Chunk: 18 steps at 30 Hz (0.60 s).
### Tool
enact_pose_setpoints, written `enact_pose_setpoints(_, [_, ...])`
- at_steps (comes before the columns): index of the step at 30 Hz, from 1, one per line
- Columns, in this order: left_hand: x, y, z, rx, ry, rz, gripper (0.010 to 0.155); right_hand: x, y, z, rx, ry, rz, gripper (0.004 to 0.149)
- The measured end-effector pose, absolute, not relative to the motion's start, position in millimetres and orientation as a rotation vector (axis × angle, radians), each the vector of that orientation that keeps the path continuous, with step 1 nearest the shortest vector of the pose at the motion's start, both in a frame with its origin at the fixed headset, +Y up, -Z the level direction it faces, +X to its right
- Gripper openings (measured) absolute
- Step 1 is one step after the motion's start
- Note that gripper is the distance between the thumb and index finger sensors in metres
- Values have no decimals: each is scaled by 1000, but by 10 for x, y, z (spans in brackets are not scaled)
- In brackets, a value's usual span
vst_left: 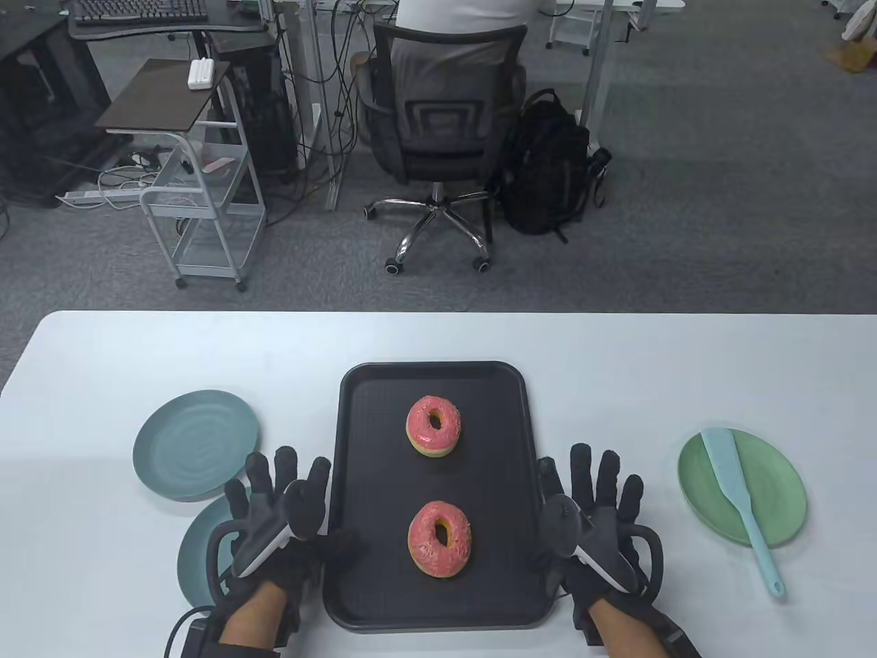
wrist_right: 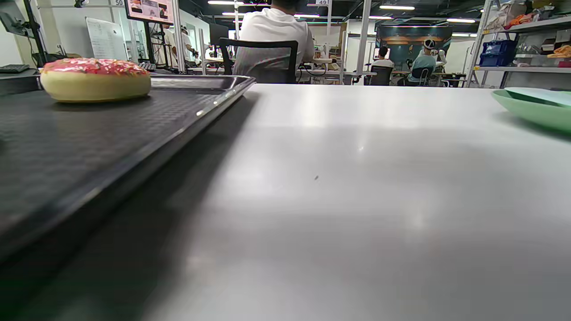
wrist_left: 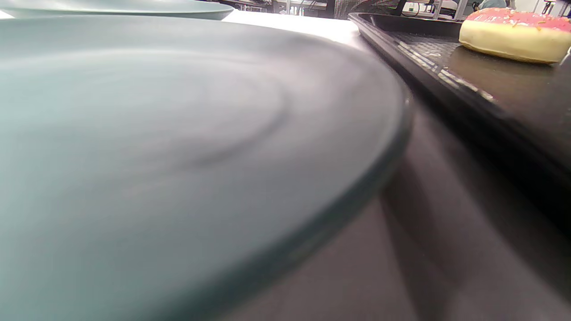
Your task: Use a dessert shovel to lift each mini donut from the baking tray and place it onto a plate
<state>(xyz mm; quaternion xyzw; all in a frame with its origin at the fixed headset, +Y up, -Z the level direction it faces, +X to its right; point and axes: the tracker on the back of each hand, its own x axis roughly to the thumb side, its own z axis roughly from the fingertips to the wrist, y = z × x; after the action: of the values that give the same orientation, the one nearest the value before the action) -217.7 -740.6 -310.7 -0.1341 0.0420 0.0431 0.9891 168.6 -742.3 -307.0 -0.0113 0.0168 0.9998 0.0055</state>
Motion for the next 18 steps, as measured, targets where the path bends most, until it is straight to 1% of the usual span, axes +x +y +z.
enact_pose_setpoints(8, [-2189, -7401, -3104, -279, 100, 80, 101, 1700, -7400, -3049, -36, 44, 3125, 112])
enact_pose_setpoints(11, [-2261, -7355, -3105, -271, 125, 104, 101, 1713, -7394, -3042, -38, 41, 3121, 112])
enact_pose_setpoints(15, [-2472, -7310, -3099, -249, 216, 159, 101, 1724, -7391, -3042, -40, 38, 3119, 111])
enact_pose_setpoints(18, [-2692, -7329, -3089, -249, 315, 209, 100, 1731, -7389, -3043, -45, 35, 3114, 111])
